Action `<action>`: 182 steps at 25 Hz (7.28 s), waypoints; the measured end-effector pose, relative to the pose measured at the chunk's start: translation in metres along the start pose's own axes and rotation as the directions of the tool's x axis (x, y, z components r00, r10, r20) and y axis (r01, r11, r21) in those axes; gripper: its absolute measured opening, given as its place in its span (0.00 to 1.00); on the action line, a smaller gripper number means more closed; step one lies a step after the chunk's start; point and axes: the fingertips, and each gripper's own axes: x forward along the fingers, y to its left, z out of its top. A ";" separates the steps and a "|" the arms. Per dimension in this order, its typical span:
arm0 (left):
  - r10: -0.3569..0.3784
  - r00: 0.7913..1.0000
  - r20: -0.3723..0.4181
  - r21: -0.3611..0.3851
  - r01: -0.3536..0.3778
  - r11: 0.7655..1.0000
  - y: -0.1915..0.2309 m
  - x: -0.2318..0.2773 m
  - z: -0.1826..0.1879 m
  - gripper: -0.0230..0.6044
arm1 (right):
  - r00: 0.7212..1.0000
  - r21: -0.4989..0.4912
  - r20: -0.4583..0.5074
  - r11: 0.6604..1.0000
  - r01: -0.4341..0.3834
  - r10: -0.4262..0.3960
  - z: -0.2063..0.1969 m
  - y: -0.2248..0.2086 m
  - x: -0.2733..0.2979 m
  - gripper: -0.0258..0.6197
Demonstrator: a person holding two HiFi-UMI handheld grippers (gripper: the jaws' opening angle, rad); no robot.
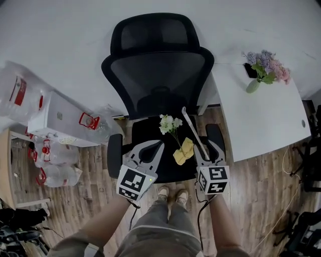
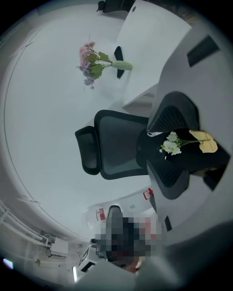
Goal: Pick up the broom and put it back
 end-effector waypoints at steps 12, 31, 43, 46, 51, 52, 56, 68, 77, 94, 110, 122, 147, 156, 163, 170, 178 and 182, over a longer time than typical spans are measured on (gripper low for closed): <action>0.050 0.997 -0.054 0.014 -0.050 0.999 0.037 0.076 -0.104 0.06 | 1.000 0.055 -0.021 0.998 0.006 -0.005 -0.092 -0.029 0.138 0.35; 0.053 0.994 -0.095 0.042 -0.049 0.998 0.057 0.123 -0.217 0.06 | 0.981 -0.087 -0.032 0.978 0.190 -0.194 -0.195 -0.097 0.250 0.28; 0.051 0.994 -0.099 0.056 -0.045 0.997 0.036 0.097 -0.196 0.06 | 0.977 -0.231 -0.001 0.951 0.206 -0.212 -0.184 -0.066 0.185 0.20; 0.054 0.993 -0.104 0.034 -0.051 0.998 0.030 0.081 -0.186 0.06 | 0.975 -0.261 0.015 0.940 0.220 -0.224 -0.181 -0.052 0.148 0.19; 0.046 0.990 -0.131 -0.002 -0.047 0.999 0.016 0.054 -0.172 0.06 | 0.963 -0.268 0.019 0.927 0.263 -0.268 -0.166 -0.043 0.086 0.18; 0.041 0.990 -0.136 -0.007 -0.043 0.999 0.011 0.049 -0.169 0.06 | 0.964 -0.250 0.015 0.932 0.262 -0.267 -0.163 -0.042 0.074 0.18; 0.018 0.989 -0.147 -0.032 -0.023 0.999 -0.008 0.027 -0.151 0.06 | 0.956 -0.198 0.023 0.936 0.290 -0.291 -0.146 -0.042 0.022 0.18; 0.007 0.998 -0.069 -0.071 -0.012 0.997 -0.026 -0.021 -0.051 0.06 | 0.958 -0.101 0.145 0.959 0.265 -0.249 -0.058 -0.042 -0.115 0.19; -0.021 0.999 0.046 0.012 0.020 1.000 -0.047 -0.066 0.046 0.06 | 0.937 -0.078 0.273 0.966 0.246 -0.217 0.052 -0.029 -0.203 0.18; -0.082 0.970 0.230 0.070 0.068 0.995 -0.077 -0.121 0.160 0.06 | 0.893 -0.016 0.435 0.990 0.138 -0.117 0.144 -0.001 -0.320 0.18; -0.192 0.952 0.239 0.104 0.172 0.980 -0.115 -0.112 0.177 0.06 | 0.883 -0.021 0.440 0.981 0.195 -0.166 0.142 -0.003 -0.363 0.18; -0.323 0.935 0.149 0.162 0.299 0.940 -0.174 -0.045 0.149 0.06 | 0.887 0.011 0.313 0.935 0.354 -0.339 0.063 -0.076 -0.357 0.18; -0.406 0.904 -0.136 0.093 0.420 0.903 -0.234 0.119 -0.036 0.06 | 0.862 0.116 0.036 0.859 0.498 -0.505 -0.195 -0.191 -0.256 0.19; -0.392 0.905 -0.162 0.082 0.409 0.909 -0.224 0.150 -0.068 0.06 | 0.863 0.102 0.045 0.862 0.497 -0.503 -0.225 -0.212 -0.211 0.19; -0.378 0.911 -0.163 0.067 0.393 0.917 -0.217 0.153 -0.061 0.06 | 0.905 0.072 0.018 0.903 0.424 -0.426 -0.202 -0.219 -0.158 0.19; -0.364 0.917 -0.164 0.077 0.380 0.922 -0.206 0.153 -0.054 0.06 | 0.931 0.022 0.024 0.931 0.365 -0.365 -0.187 -0.220 -0.113 0.19; -0.347 0.916 -0.200 0.058 0.365 0.929 -0.194 0.153 -0.064 0.06 | 0.947 0.035 0.024 0.947 0.319 -0.320 -0.180 -0.224 -0.087 0.21; -0.346 0.915 -0.210 0.052 0.364 0.930 -0.190 0.148 -0.061 0.06 | 0.951 0.063 0.002 0.949 0.309 -0.310 -0.179 -0.224 -0.093 0.32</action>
